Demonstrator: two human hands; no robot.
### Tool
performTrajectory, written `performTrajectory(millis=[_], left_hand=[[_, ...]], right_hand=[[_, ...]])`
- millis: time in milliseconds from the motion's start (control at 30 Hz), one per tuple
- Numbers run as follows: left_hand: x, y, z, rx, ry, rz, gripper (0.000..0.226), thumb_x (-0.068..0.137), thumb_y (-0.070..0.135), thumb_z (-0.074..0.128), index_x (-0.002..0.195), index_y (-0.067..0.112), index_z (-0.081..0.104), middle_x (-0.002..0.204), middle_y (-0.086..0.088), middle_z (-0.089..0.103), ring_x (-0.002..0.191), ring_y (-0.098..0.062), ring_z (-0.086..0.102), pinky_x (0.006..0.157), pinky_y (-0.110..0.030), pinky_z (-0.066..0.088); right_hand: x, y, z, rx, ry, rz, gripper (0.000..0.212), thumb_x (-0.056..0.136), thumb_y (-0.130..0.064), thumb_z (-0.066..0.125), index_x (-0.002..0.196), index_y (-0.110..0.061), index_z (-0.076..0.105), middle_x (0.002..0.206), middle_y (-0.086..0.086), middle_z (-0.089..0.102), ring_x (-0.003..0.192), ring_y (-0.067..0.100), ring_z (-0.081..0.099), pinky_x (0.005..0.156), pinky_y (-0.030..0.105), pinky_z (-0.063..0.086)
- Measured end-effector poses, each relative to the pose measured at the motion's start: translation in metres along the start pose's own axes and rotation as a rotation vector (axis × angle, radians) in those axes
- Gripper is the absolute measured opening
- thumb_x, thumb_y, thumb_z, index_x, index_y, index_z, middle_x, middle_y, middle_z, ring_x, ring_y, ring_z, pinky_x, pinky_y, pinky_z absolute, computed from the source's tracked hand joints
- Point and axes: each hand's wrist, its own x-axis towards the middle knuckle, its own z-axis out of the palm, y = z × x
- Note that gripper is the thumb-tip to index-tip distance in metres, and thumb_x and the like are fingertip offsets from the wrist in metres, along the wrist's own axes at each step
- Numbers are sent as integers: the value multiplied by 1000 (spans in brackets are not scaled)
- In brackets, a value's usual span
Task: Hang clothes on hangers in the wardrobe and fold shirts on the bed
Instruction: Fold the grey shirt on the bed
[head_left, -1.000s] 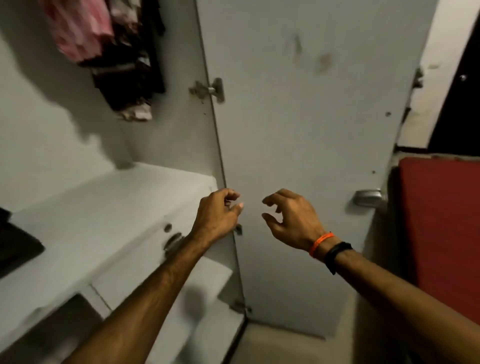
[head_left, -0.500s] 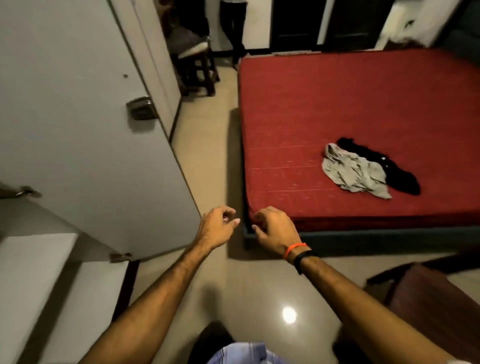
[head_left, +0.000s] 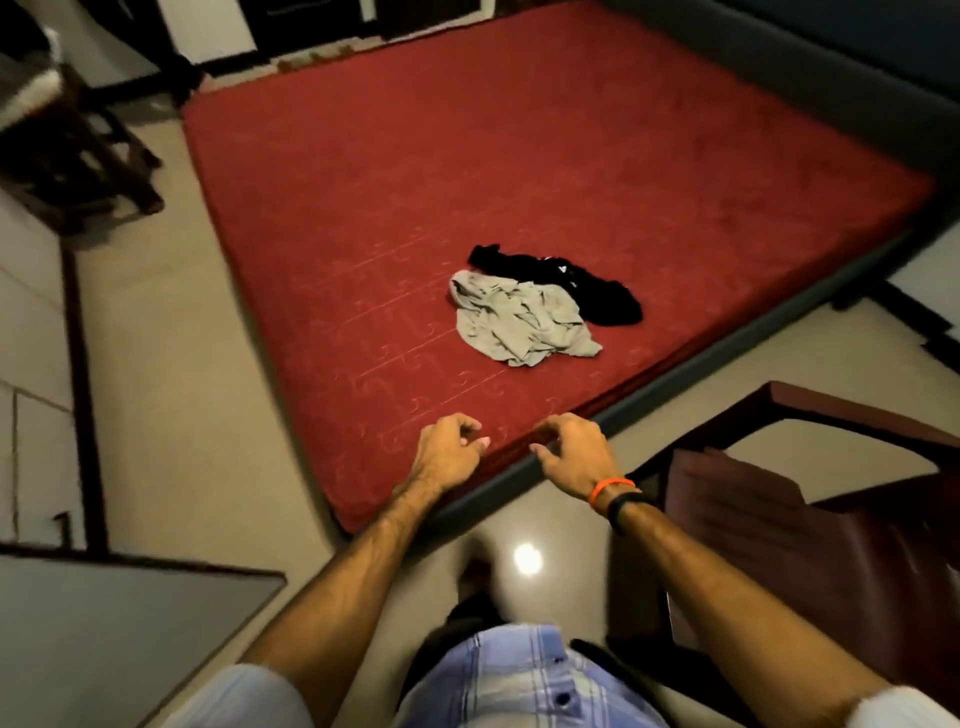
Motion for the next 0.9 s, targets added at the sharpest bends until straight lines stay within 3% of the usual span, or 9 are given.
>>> performTrajectory(millis=[133,367,667,767,900], left_hand=[[65,37,4,14,-91,32,33,93,20,68,125,11,63,123,-1,67,100,-6,58,89,-14,39],[152,82,28,49,-117,-36,30,92,18,69,120,9,64,116,-2,69,99,-9,61,91,-17,44],[215,138,56,-13,51,-210,20,90,20,68,106,9,69,93,3,69,92,-12,63,99,-32,51],[237,150,62,-9,55,-233,30,92,22,66,119,8,67,110,-2,70,99,-9,61,93,-22,46],[282,154,70,-79,85,-324,42,90,27,69,128,11,62,125,-2,67,105,-11,62,84,-19,44]], right_hand=[[50,24,-25,33,26,96,28,90,-26,68,115,-14,68,112,4,65,102,20,62,93,30,49],[139,73,-56,88,-4,125,27,88,-23,68,114,-13,69,110,5,68,98,20,64,93,33,51],[260,136,-103,62,-172,23,17,83,-19,69,98,-14,71,96,5,70,87,26,66,86,35,53],[298,147,-113,58,-212,-4,16,80,-16,65,94,-13,71,92,7,71,86,29,67,81,38,54],[356,155,-114,-6,-325,-20,30,83,-19,64,111,-8,67,107,13,67,99,33,63,87,41,52]])
